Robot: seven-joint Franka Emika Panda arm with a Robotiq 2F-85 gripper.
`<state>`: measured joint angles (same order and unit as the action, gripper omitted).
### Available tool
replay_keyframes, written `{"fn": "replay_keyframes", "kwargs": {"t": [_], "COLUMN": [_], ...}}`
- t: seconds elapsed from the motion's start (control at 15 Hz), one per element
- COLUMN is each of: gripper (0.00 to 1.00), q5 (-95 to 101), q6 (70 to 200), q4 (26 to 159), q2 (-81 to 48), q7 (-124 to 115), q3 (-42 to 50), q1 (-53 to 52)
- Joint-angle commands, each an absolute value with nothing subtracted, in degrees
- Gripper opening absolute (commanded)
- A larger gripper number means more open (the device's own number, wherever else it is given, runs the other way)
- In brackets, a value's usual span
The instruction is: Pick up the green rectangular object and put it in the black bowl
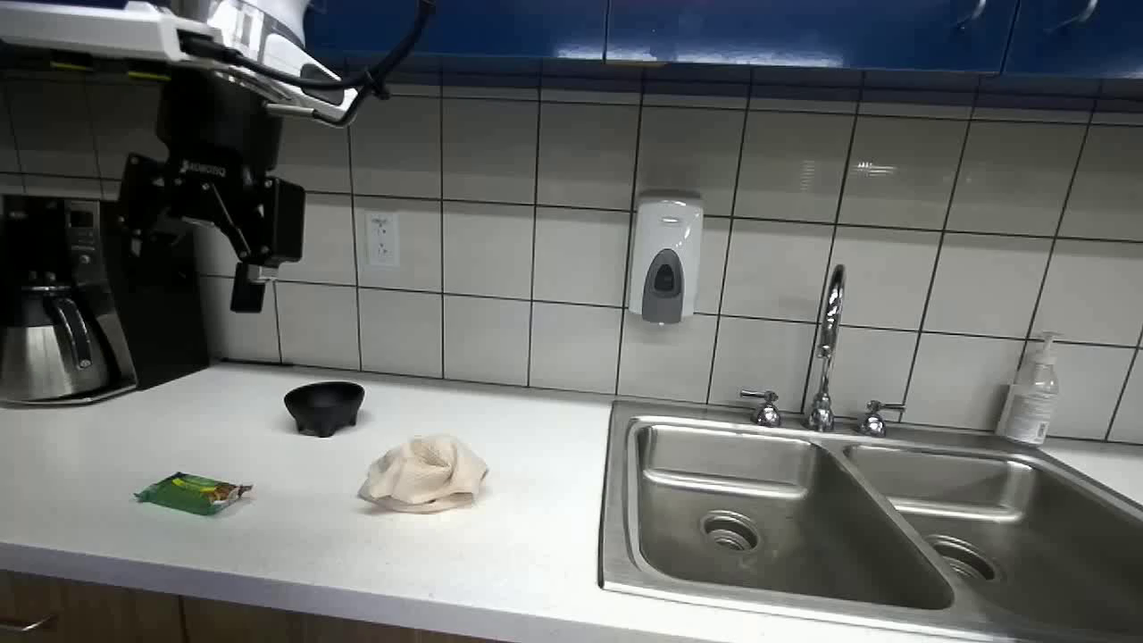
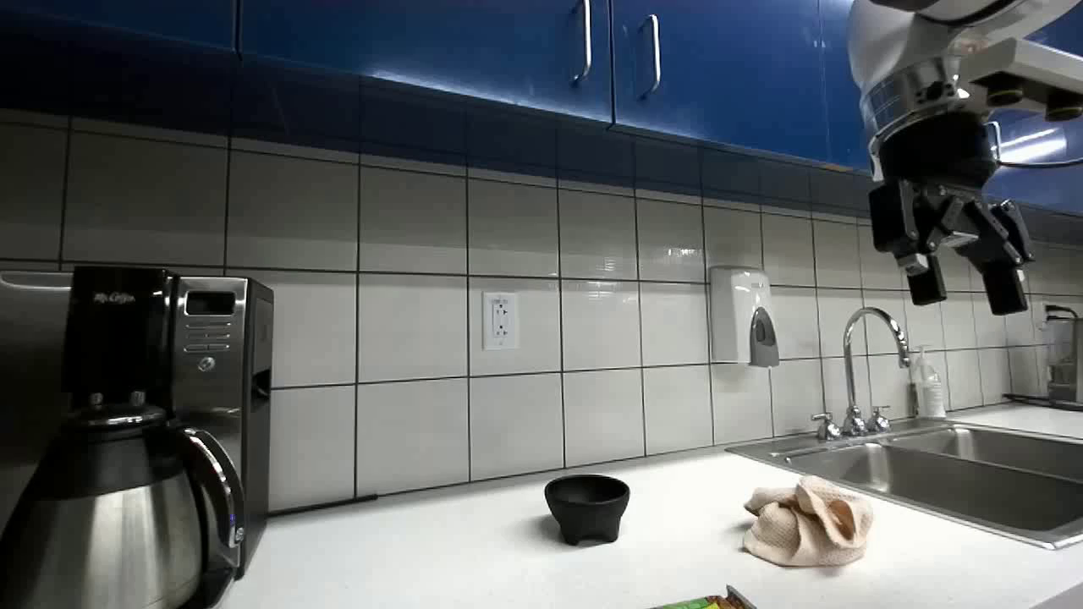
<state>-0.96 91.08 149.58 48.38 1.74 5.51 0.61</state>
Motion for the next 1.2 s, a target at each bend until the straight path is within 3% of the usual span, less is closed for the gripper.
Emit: {"fn": "replay_keyframes", "kwargs": {"t": [0.0,1.13], "gripper": [1.0,1.0], "q5": [-1.35,-1.18], "q6": [91.03,92.38], "q4": [149.49,149.17], "q2": [48.19,46.91], "q7": [2.25,2.81], "q3": [4.9,5.0], "q1": [1.43,1.19]}}
